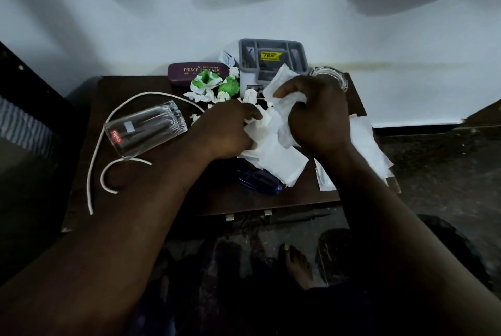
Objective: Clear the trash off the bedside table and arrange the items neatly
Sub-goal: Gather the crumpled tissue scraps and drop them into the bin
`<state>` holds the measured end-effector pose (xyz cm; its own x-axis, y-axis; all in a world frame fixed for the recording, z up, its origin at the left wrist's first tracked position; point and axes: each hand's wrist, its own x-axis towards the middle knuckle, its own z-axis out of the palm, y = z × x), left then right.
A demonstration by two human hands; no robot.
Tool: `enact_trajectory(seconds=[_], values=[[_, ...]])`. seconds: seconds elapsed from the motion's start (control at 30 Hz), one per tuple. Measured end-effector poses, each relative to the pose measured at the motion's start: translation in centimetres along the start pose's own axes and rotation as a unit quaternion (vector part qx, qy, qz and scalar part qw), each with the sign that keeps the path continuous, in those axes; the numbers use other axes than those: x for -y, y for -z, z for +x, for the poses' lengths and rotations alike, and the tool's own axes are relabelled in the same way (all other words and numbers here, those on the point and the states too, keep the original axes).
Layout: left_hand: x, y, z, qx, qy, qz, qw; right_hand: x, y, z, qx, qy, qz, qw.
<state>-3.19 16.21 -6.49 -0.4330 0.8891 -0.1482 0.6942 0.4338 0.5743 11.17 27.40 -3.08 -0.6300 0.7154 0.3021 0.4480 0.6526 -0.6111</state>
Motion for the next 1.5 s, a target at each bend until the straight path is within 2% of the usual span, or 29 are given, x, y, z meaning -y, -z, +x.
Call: enact_trajectory(seconds=[0.17, 0.33, 0.47, 0.53, 0.63, 0.7, 0.8, 0.97, 1.1, 1.17, 1.37, 1.5], values=[[0.1, -0.9, -0.2, -0.018, -0.022, 0.098, 0.995, -0.1, -0.3, 0.4, -0.043, -0.043, 0.027, 0.998], [0.2, -0.5, 0.1, -0.061, -0.045, 0.117, 0.990, -0.2, -0.3, 0.3, -0.060, -0.070, 0.047, 0.995], [0.5, 1.2, 0.7, -0.076, 0.003, 0.015, 0.997, 0.1, 0.2, 0.6, -0.089, -0.102, 0.037, 0.990], [0.6, 2.1, 0.7, -0.121, 0.039, -0.089, 0.988, 0.1, 0.6, 0.7, -0.093, -0.122, 0.032, 0.988], [0.3, 3.7, 0.4, -0.192, 0.077, -0.283, 0.936, -0.2, 0.7, 1.0, -0.078, -0.159, 0.063, 0.982], [0.1, 4.5, 0.4, -0.222, 0.095, -0.360, 0.901, -0.2, 0.4, 1.2, -0.081, -0.170, 0.046, 0.981], [0.1, 4.5, 0.2, -0.243, 0.106, -0.326, 0.908, -0.1, -0.5, 1.3, -0.075, -0.167, 0.025, 0.983], [0.4, 5.6, -0.2, -0.232, 0.102, -0.320, 0.913, 0.0, -1.9, 1.0, -0.005, -0.145, 0.050, 0.988], [0.9, 6.3, -0.3, -0.274, 0.164, -0.361, 0.876, -0.2, -1.9, 1.2, 0.082, -0.150, 0.002, 0.985], [1.2, 6.3, -0.1, -0.284, 0.170, -0.360, 0.872, -0.3, -2.3, 1.1, 0.107, -0.157, -0.026, 0.981], [2.0, 6.7, -0.2, -0.283, 0.168, -0.231, 0.916, 0.2, -4.5, 1.1, 0.143, -0.151, -0.116, 0.971], [2.5, 6.7, -0.7, -0.240, 0.168, -0.267, 0.918, 0.9, -6.0, 1.1, 0.138, -0.142, -0.155, 0.968]])
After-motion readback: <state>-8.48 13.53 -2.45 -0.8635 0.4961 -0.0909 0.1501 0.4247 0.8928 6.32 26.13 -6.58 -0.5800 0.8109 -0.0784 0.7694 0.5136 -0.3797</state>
